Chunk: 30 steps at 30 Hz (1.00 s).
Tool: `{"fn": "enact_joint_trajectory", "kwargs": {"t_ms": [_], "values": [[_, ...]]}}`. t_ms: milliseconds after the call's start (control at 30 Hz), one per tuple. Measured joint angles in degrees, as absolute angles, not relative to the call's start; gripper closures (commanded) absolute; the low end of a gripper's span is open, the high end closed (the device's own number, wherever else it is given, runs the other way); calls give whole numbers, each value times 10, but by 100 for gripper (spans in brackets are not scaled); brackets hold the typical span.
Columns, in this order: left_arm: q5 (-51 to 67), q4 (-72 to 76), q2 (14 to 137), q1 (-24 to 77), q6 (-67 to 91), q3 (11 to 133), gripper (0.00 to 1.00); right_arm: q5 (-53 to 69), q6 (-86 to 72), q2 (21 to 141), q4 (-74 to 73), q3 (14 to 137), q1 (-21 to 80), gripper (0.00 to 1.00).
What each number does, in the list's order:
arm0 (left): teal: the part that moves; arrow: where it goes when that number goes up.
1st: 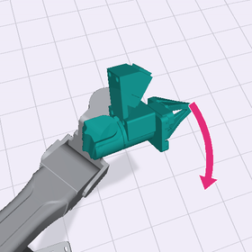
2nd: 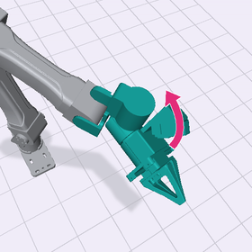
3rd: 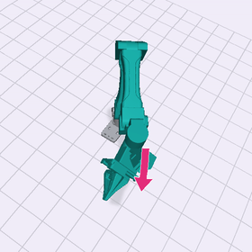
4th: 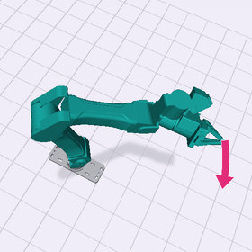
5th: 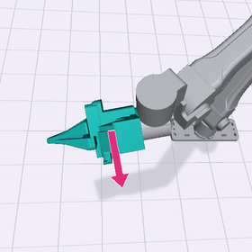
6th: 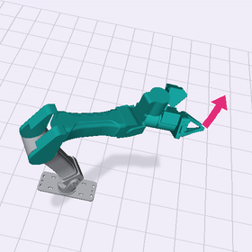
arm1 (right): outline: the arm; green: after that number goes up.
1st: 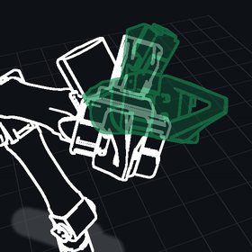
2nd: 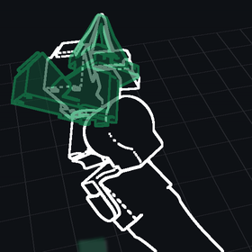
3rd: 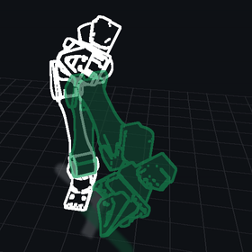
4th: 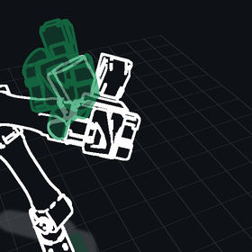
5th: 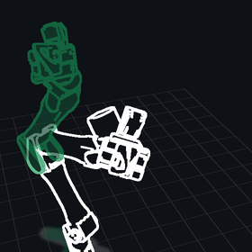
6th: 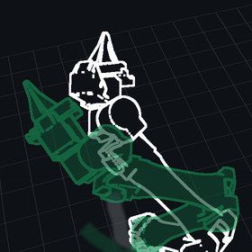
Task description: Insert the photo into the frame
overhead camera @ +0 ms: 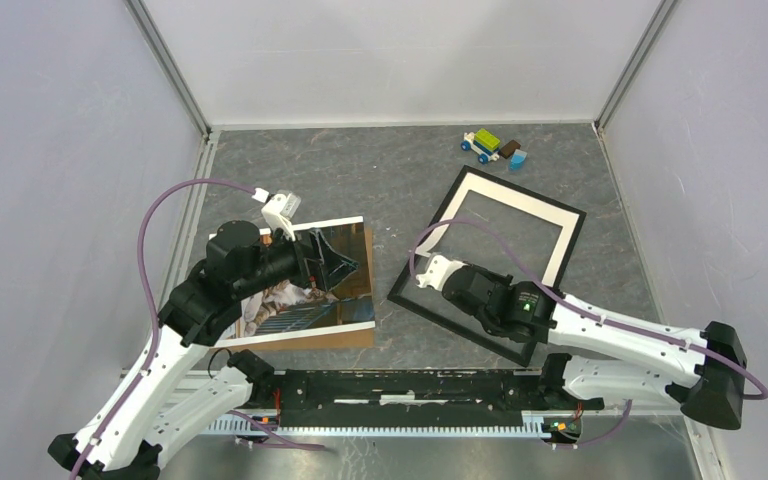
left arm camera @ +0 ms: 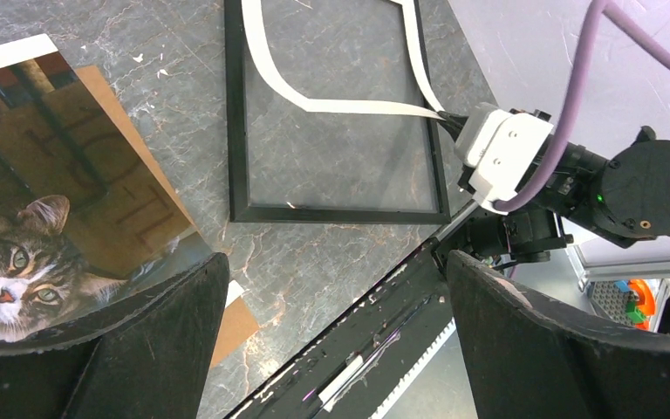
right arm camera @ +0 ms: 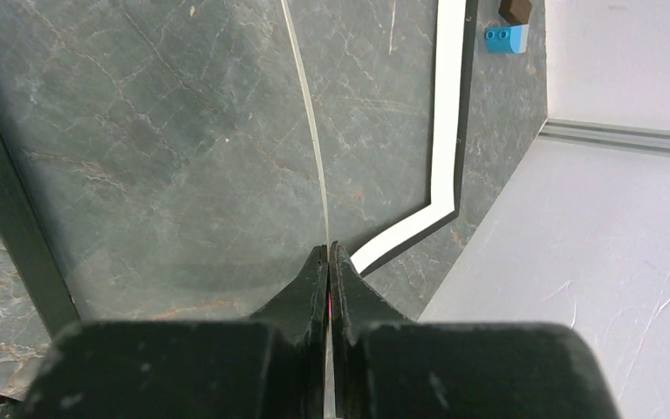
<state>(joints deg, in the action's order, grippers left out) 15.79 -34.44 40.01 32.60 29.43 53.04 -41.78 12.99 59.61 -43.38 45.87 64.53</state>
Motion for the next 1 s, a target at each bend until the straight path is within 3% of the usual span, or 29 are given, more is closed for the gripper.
{"fn": "enact_joint_trajectory", "kwargs": {"t_ms": [100, 233, 433, 833, 1000], "values": [[160, -345, 399, 326, 294, 530, 0, -410, 144, 592, -418, 441, 635, 85], [162, -349, 396, 326, 294, 530, 0, -393, 160, 593, -406, 433, 629, 81], [162, -356, 391, 326, 295, 530, 0, -359, 175, 609, -391, 432, 628, 67], [162, -366, 386, 326, 294, 531, 0, -328, 193, 620, -378, 408, 628, 13], [162, -368, 385, 326, 294, 531, 0, -314, 204, 621, -386, 398, 628, 2]]}}
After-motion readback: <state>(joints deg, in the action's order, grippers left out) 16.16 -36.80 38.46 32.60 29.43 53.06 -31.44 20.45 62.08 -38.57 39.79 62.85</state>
